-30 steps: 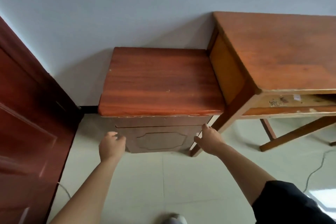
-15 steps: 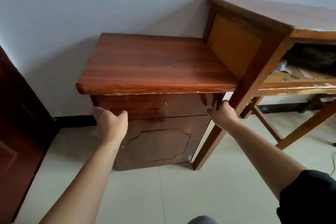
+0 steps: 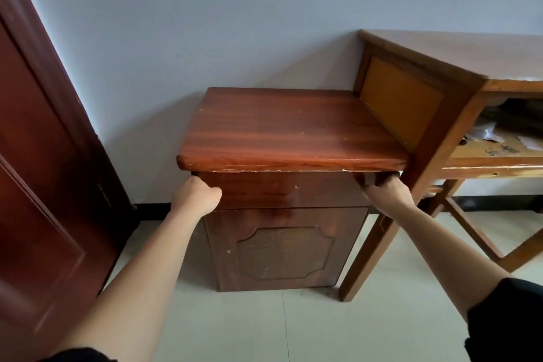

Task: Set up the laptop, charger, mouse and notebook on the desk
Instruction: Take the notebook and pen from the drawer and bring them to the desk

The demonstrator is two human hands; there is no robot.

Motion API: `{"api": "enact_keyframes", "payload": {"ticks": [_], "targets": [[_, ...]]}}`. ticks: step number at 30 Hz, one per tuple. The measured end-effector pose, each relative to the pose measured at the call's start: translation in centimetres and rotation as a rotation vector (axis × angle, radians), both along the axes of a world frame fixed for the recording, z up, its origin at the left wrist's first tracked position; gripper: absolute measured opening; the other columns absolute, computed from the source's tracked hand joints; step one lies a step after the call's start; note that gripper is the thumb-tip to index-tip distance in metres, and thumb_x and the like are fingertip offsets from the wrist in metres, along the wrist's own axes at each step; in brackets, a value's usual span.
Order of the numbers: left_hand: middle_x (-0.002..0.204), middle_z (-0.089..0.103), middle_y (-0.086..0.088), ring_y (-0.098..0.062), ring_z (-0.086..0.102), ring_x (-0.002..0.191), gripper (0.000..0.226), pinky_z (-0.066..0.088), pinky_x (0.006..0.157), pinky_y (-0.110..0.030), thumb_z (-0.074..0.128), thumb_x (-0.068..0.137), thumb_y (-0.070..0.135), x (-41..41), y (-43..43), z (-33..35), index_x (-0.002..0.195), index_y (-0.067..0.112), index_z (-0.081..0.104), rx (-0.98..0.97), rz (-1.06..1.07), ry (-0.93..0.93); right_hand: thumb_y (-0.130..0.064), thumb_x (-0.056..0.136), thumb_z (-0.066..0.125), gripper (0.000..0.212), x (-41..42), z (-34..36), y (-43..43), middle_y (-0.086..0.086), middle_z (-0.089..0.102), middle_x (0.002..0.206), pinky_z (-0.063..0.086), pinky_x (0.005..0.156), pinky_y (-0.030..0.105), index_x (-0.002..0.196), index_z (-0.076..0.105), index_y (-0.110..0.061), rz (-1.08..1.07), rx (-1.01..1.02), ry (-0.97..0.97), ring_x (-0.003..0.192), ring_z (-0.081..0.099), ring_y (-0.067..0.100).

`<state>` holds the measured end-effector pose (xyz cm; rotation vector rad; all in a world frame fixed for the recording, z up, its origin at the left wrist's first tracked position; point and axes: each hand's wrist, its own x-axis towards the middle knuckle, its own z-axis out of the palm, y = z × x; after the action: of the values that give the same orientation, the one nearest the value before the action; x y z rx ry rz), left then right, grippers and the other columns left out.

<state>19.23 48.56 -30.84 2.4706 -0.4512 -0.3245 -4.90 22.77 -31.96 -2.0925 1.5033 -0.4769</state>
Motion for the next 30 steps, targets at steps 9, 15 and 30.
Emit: {"api": "enact_keyframes", "payload": {"ticks": [9, 15, 30], "targets": [[0.084, 0.059, -0.005, -0.022, 0.059, 0.078, 0.018, 0.06, 0.061, -0.035, 0.064, 0.068, 0.021, 0.9, 2.1, -1.1, 0.079, 0.013, 0.052, -0.03, -0.076, 0.039, -0.022, 0.062, 0.061, 0.04, -1.6, 1.3, 1.1, 0.007, 0.06, 0.073, 0.05, 0.056, 0.032, 0.1, 0.056, -0.009, 0.041, 0.118, -0.13, 0.061, 0.055, 0.025], [0.074, 0.067, -0.007, -0.025, 0.062, 0.07, 0.031, 0.052, 0.064, -0.037, 0.064, 0.057, 0.032, -0.8, 4.7, -1.4, 0.077, 0.011, 0.055, -0.021, -0.127, -0.032, -0.025, 0.066, 0.062, 0.04, -5.1, 1.6, 2.7, 0.006, 0.065, 0.086, 0.055, 0.068, 0.037, 0.104, 0.052, -0.017, 0.12, 0.155, -0.163, 0.079, 0.062, 0.023], [0.087, 0.059, 0.001, -0.023, 0.057, 0.089, 0.052, 0.044, 0.095, -0.043, 0.054, 0.057, 0.079, -3.0, 5.4, -1.4, 0.07, 0.029, 0.052, -0.695, 0.146, 0.353, -0.084, 0.078, 0.018, 0.101, -7.8, 4.3, 5.8, 0.013, 0.038, 0.15, 0.029, 0.11, 0.059, 0.147, 0.03, -0.011, -0.001, 0.658, -0.582, 0.135, 0.037, 0.034]]}}
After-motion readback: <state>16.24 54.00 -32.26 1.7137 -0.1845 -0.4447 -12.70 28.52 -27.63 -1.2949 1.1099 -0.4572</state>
